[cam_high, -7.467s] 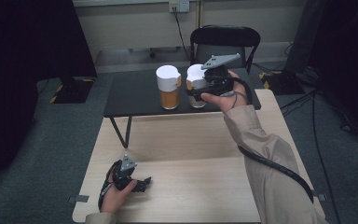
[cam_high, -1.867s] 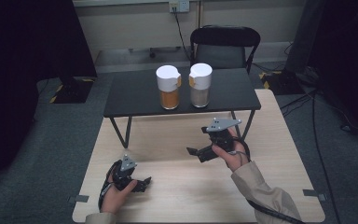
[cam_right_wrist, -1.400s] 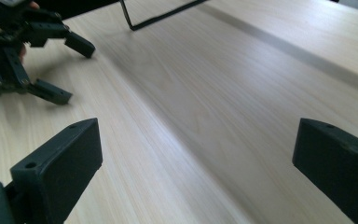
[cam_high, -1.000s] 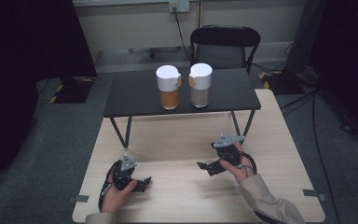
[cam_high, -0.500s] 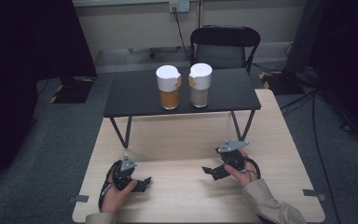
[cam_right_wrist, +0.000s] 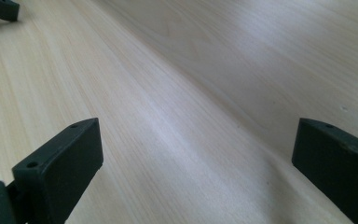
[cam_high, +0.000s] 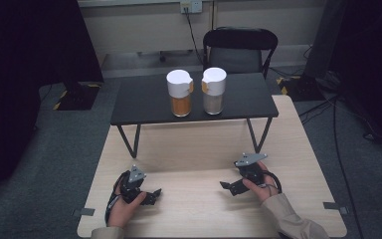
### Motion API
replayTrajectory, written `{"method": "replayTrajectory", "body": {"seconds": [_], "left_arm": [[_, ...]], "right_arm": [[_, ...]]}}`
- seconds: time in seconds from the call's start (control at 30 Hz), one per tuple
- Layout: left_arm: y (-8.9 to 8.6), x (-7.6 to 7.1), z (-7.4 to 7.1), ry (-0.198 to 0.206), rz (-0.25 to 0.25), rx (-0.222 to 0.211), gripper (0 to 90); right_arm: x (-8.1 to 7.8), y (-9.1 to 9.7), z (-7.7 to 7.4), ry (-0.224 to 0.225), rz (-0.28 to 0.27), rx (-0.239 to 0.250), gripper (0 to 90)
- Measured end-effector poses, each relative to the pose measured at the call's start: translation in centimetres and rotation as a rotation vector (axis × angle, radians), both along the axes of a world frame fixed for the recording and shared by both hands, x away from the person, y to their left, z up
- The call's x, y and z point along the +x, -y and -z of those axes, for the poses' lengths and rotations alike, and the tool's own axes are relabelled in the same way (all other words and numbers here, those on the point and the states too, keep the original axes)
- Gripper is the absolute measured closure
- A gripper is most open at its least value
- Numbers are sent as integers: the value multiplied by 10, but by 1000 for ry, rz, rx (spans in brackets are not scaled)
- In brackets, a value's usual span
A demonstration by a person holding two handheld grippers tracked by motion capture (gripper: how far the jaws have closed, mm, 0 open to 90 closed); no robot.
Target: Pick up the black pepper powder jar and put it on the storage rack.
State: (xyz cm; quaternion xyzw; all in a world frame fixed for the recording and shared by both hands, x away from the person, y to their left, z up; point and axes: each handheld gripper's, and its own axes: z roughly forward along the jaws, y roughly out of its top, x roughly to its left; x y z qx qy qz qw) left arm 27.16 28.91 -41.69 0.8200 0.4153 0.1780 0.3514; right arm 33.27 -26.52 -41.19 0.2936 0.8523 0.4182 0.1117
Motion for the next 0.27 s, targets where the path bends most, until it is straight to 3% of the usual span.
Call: {"method": "replayTrajectory", "body": {"seconds": [0.27], "left_arm": [[0,0,0,0,0,0,0]], "right_arm": [[-1,-9,2,-4,-7,-86,15]]}}
